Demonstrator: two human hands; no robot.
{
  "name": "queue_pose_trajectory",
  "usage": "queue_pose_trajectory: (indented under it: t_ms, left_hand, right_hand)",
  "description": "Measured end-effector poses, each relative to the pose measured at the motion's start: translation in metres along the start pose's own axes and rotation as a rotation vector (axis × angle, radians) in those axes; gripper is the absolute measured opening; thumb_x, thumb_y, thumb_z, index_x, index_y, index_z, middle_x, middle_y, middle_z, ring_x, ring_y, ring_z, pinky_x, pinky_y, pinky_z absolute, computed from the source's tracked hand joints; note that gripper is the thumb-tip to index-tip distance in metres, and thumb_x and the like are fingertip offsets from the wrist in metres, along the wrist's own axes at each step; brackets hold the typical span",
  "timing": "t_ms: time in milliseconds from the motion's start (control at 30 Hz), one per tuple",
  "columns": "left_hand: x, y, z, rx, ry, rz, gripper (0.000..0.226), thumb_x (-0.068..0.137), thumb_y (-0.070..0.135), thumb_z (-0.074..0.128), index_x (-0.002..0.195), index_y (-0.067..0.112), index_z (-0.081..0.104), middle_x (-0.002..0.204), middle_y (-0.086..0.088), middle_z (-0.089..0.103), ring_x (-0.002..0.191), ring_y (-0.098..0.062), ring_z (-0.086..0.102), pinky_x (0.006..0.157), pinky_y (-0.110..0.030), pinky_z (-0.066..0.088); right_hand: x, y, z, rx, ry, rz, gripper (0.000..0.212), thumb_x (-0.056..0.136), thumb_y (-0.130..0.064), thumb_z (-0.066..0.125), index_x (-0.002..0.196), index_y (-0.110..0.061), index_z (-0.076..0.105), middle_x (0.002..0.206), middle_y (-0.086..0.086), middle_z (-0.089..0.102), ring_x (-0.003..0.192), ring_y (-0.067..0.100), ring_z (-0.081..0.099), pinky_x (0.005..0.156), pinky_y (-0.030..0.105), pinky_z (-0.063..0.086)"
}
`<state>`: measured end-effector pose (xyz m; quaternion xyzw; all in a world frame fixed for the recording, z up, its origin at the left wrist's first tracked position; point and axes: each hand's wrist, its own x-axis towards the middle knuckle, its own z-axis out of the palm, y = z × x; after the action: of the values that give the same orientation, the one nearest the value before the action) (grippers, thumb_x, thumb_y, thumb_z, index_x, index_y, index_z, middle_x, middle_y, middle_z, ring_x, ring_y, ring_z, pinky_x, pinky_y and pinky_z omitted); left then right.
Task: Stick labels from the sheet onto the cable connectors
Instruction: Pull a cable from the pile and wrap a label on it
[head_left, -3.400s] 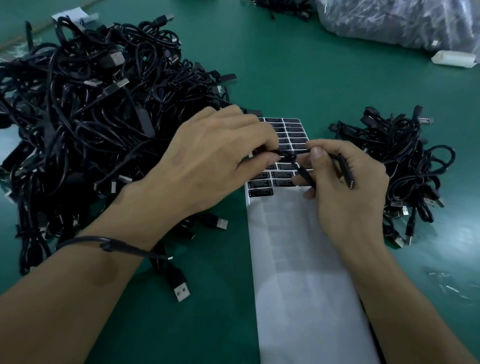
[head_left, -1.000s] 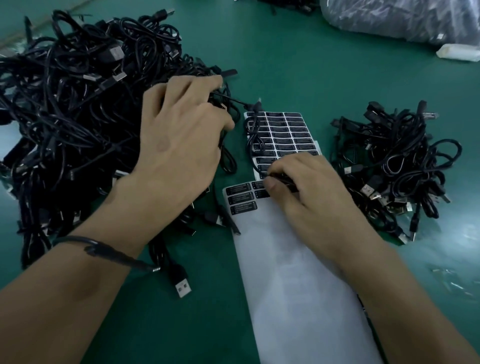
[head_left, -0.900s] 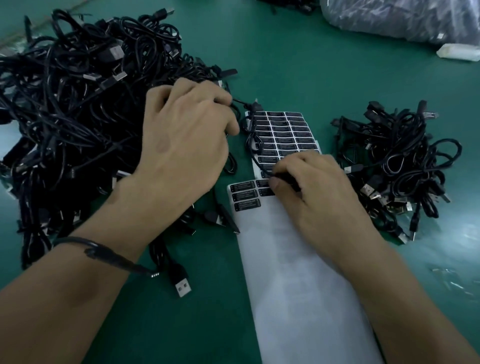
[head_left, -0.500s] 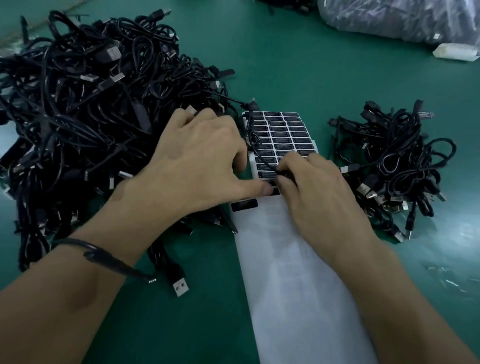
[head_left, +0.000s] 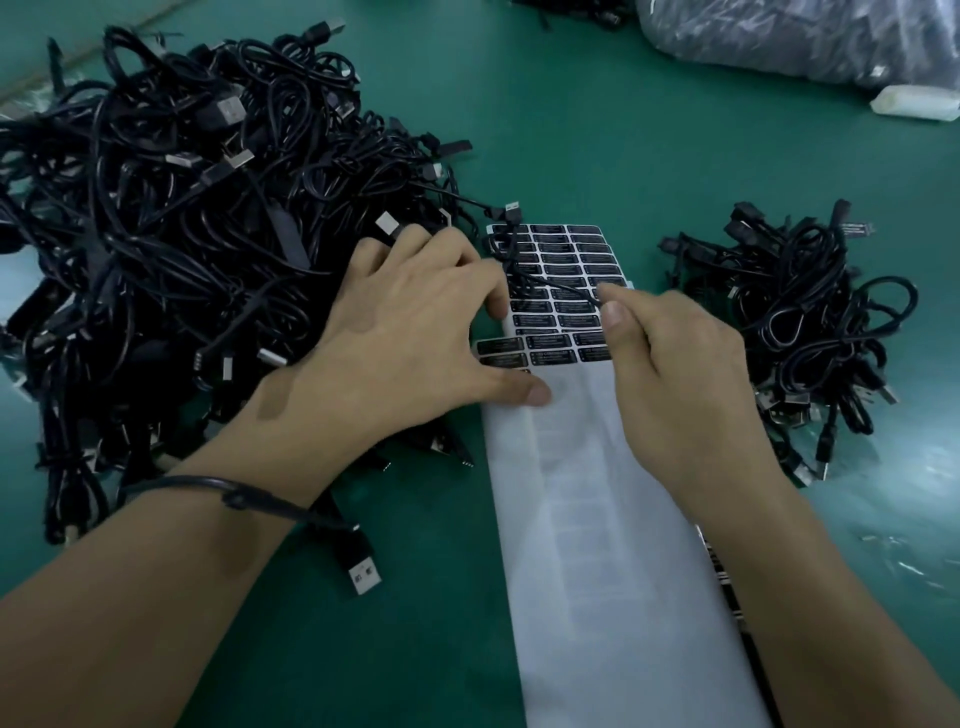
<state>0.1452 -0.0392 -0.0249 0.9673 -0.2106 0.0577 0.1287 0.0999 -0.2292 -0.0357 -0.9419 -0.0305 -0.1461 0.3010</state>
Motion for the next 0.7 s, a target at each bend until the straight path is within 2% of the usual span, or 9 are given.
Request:
queue_pose_trajectory:
  t_ms: [67,133,200,267,333,367,500,600,700]
  left_hand:
    - [0.0001,0.0013,-0.0001,0.007,0.015,-0.020,0.072,0.050,0.095,0.045,0.098,0.042,0.057,0.114,0.014,0.048,0.114,-0.013,0.039,0.097,-0.037,0.022]
    - [0.0003,0.0023,-0.0002,0.020,0.017,-0.036,0.073,0.052,0.094,0.043,0.100,0.041,0.059,0.114,0.014,0.050,0.114,-0.014,0.040,0.098,-0.038,0.023]
    - [0.0004,0.0039,0.0000,0.033,0.016,-0.043,0.074,0.053,0.094,0.042,0.100,0.041,0.061,0.113,0.014,0.051,0.114,-0.014,0.041,0.098,-0.039,0.024]
    - [0.0002,0.0058,0.0006,0.036,0.013,-0.028,0.075,0.053,0.095,0.040,0.100,0.041,0.063,0.112,0.015,0.052,0.113,-0.013,0.041,0.099,-0.039,0.025]
    - [0.0002,0.0069,0.0009,0.014,0.024,-0.001,0.073,0.054,0.095,0.040,0.098,0.041,0.065,0.110,0.016,0.052,0.111,-0.012,0.042,0.099,-0.039,0.025]
    - [0.0002,0.0071,0.0010,-0.002,0.026,0.014,0.072,0.055,0.094,0.042,0.098,0.042,0.067,0.109,0.017,0.053,0.110,-0.012,0.042,0.099,-0.039,0.025]
    - [0.0003,0.0068,0.0038,-0.025,0.028,0.040,0.072,0.055,0.093,0.043,0.099,0.040,0.067,0.105,0.017,0.054,0.106,-0.011,0.044,0.097,-0.037,0.025]
    - [-0.0006,0.0069,0.0055,-0.057,0.174,0.061,0.067,0.059,0.089,0.051,0.092,0.031,0.054,0.095,0.014,0.052,0.093,-0.012,0.045,0.086,-0.032,0.027]
    - [-0.0018,0.0085,0.0045,-0.135,0.320,0.108,0.062,0.072,0.081,0.054,0.103,0.027,0.056,0.100,0.013,0.055,0.092,-0.011,0.045,0.085,-0.028,0.027]
  right_hand:
    - [0.0018,0.0016,0.0004,0.012,-0.021,0.031,0.032,0.107,-0.023,0.038,0.123,-0.010,0.062,0.086,0.002,0.052,0.083,0.020,0.049,0.069,0.029,0.027]
    - [0.0022,0.0018,0.0007,0.101,-0.016,0.028,0.034,0.105,-0.020,0.045,0.137,-0.019,0.056,0.086,-0.003,0.059,0.083,0.012,0.053,0.074,0.022,0.035]
    - [0.0014,0.0013,0.0012,0.277,0.040,0.051,0.025,0.101,-0.021,0.056,0.123,-0.032,0.058,0.083,-0.008,0.068,0.080,0.007,0.062,0.080,0.024,0.050]
    - [0.0017,0.0002,0.0005,0.412,0.132,0.095,0.014,0.096,-0.027,0.065,0.096,-0.037,0.056,0.080,-0.013,0.072,0.075,0.007,0.069,0.071,0.033,0.057]
    - [0.0029,-0.0003,-0.0027,0.481,0.197,0.082,0.015,0.091,-0.029,0.072,0.084,-0.033,0.059,0.075,-0.009,0.073,0.063,0.007,0.069,0.055,0.022,0.052]
    - [0.0036,-0.0010,-0.0041,0.510,0.205,0.068,0.015,0.089,-0.029,0.075,0.081,-0.031,0.062,0.072,-0.007,0.072,0.059,0.007,0.067,0.053,0.019,0.050]
    - [0.0047,-0.0023,-0.0049,0.653,0.170,0.024,0.011,0.091,-0.018,0.074,0.083,-0.026,0.072,0.069,-0.004,0.071,0.059,0.005,0.063,0.059,0.018,0.049]
    - [0.0053,-0.0026,-0.0027,0.746,0.138,0.037,0.020,0.094,-0.006,0.066,0.095,-0.024,0.073,0.078,-0.007,0.074,0.070,0.005,0.069,0.068,0.015,0.051]
    - [0.0049,-0.0052,-0.0030,0.888,0.079,0.005,0.025,0.091,0.002,0.068,0.102,-0.020,0.069,0.086,-0.006,0.075,0.078,0.011,0.071,0.074,0.020,0.055]
